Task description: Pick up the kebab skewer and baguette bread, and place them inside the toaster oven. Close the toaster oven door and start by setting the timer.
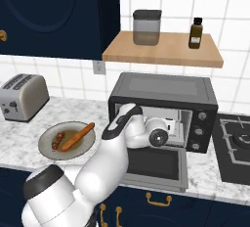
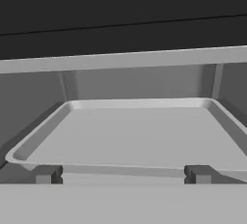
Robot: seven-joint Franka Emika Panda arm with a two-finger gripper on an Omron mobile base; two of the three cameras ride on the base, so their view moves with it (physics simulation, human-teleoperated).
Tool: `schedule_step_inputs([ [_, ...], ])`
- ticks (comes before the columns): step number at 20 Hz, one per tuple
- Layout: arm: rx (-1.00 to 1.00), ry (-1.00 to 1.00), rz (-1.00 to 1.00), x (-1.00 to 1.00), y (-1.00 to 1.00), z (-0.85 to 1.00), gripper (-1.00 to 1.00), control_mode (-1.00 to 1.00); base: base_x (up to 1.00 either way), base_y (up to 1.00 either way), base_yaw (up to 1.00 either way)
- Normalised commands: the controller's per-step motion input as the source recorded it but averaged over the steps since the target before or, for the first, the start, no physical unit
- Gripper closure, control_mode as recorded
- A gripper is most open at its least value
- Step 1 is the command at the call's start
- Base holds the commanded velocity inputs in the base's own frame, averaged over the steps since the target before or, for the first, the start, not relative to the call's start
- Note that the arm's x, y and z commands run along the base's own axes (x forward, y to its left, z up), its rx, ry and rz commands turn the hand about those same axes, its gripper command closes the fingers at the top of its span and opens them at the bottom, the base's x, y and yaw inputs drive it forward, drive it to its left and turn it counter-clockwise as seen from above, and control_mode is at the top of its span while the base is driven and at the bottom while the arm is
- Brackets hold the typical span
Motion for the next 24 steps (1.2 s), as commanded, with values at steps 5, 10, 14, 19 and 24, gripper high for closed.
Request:
schedule_step_inputs([
  [5,0.0,0.01,-0.01,0.33,0.0,0.0,-1.0,-1.0,0.0,0.0,0.0],
  [10,0.0,0.01,0.0,0.07,0.0,-0.17,-1.0,-1.0,0.0,0.0,0.0],
  [14,0.0,0.0,0.0,0.04,-0.04,0.0,-1.0,-1.0,0.0,0.0,0.0],
  [19,0.0,0.05,-0.01,0.13,-0.05,0.0,-1.0,-1.0,0.0,0.0,0.0],
  [24,0.0,0.1,0.0,0.13,-0.04,0.0,-1.0,-1.0,0.0,0.0,0.0],
])
